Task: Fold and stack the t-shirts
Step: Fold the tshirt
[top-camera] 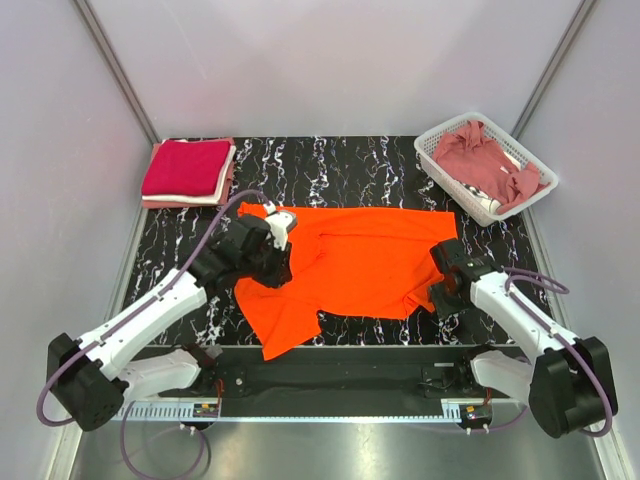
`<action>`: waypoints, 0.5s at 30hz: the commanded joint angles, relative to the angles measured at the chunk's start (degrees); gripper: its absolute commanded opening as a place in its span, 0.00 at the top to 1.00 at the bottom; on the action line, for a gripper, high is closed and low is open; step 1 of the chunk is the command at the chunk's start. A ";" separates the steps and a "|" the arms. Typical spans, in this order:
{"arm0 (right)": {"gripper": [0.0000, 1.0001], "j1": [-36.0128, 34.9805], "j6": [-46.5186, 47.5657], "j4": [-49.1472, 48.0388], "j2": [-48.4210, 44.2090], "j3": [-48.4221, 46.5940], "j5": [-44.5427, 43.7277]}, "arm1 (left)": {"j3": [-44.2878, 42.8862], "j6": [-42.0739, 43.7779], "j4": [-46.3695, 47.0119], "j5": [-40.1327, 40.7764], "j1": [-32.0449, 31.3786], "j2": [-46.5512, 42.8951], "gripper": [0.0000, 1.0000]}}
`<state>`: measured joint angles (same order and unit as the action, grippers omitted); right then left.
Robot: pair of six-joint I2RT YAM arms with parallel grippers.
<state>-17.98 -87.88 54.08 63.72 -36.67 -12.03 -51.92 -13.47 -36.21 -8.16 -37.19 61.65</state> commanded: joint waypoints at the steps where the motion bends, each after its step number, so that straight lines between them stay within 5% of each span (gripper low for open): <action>1: 0.59 0.40 -4.85 -0.91 -1.93 0.80 -5.10 | 0.68 -0.32 -2.81 5.26 -3.15 -0.21 0.76; 15: 0.55 0.57 -6.61 -2.41 1.49 1.86 -3.69 | 0.06 -6.38 -9.41 15.98 -19.49 1.20 0.72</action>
<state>-17.74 -92.58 51.64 65.69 -35.20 -14.02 -51.03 -17.04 -45.21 4.45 -54.63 64.16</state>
